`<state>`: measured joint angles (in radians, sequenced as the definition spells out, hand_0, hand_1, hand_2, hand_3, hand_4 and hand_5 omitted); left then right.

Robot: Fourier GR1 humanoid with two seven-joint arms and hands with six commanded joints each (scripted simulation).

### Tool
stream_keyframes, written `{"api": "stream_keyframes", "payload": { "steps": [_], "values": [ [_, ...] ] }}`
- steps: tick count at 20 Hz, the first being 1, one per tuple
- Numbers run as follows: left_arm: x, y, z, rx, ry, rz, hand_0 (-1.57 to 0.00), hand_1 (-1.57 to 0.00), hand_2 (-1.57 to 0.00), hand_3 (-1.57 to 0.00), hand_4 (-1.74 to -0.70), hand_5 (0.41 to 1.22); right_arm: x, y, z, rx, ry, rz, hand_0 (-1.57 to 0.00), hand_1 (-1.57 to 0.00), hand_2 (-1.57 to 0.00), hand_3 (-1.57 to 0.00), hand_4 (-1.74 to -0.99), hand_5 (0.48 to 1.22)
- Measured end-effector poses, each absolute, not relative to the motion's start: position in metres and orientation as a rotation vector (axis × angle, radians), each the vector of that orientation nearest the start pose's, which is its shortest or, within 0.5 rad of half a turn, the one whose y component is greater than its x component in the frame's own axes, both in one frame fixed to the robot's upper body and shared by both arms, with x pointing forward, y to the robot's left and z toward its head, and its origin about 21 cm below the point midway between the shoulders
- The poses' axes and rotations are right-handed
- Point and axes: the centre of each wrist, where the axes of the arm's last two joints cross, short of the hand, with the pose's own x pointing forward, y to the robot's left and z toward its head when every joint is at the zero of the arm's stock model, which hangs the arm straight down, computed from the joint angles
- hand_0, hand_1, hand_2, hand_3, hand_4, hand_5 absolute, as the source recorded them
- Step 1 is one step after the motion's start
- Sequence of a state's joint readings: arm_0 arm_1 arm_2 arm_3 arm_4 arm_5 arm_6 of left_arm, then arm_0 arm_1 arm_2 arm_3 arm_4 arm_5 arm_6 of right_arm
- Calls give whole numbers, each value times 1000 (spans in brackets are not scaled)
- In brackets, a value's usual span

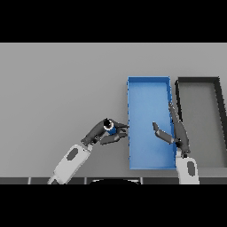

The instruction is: Pick up the blue pipe and place it into the blue bin.

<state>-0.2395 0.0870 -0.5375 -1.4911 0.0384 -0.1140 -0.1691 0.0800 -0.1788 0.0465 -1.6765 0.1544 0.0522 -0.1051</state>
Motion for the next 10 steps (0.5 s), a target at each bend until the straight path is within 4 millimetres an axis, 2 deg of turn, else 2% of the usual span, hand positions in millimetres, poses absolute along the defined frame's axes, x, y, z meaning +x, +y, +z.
{"api": "stream_keyframes", "payload": {
  "steps": [2, 4, 10],
  "values": [
    [263, 99, 42, -577, -1778, -682, -1560, -1562, -1563, -1563, -1466, 1217, 228, -266, 13, -185, -1664, 340, 1, 1, 1, 1, -1170, 644],
    [261, 92, 46, -576, -1753, -707, -1564, -1565, -1566, -1566, -1466, 1219, 226, -267, 14, -191, -1675, 350, 1, 1, 1, 1, -1158, 643],
    [260, 91, 51, -563, -1729, -736, -1569, -1569, -1570, -1570, -1466, 1220, 218, -265, 15, -242, -1699, 347, 1, 1, 1, 1, -1138, 643]
  ]
}}
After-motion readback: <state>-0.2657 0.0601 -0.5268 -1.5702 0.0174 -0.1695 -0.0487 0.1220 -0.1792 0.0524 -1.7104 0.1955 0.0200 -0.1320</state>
